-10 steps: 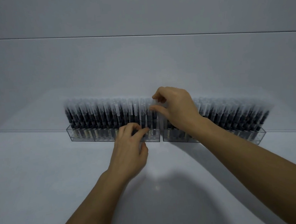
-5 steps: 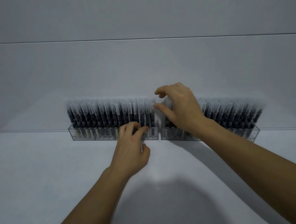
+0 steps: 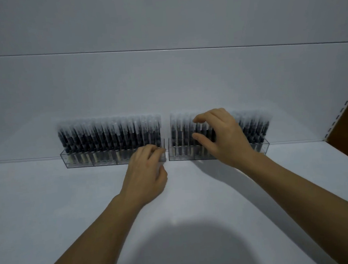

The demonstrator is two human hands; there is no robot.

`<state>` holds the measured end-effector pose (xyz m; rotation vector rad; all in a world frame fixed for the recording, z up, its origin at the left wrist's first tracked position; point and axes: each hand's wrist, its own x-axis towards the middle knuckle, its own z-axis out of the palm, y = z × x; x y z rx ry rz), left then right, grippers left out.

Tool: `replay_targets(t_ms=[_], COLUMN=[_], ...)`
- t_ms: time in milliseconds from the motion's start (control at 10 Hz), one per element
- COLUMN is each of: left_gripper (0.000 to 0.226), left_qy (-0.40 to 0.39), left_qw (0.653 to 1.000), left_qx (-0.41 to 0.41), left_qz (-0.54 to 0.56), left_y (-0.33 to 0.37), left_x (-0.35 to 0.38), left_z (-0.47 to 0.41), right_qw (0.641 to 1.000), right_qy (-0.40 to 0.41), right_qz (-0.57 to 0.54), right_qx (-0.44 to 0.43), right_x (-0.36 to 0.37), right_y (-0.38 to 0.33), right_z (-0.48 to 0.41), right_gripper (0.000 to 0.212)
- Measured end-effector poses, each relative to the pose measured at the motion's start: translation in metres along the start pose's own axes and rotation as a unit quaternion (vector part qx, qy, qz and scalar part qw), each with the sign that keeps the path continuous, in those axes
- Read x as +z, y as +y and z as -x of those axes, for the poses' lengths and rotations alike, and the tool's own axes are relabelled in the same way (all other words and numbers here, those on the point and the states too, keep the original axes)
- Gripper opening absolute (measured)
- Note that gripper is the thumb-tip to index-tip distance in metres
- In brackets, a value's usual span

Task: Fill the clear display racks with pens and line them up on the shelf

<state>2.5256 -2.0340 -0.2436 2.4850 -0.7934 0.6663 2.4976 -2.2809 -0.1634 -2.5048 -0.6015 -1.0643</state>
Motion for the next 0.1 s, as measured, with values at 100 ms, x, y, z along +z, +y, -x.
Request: replay_targets(t_ms=[100], left_gripper=[0.043], left_qy=[-0.057], left_qw=[0.997], left_qx=[0.044], left_qz=[0.027], left_y=[0.0079], left_x=[0.004], left_z=[0.0044], right_qw=[1.0], right_qy=[0.012], right_qz=[-0.019], right_qx=[0.015], right_x=[-0.0271], right_y=[-0.0088], right_z=[0.0101], right_gripper=[0.035])
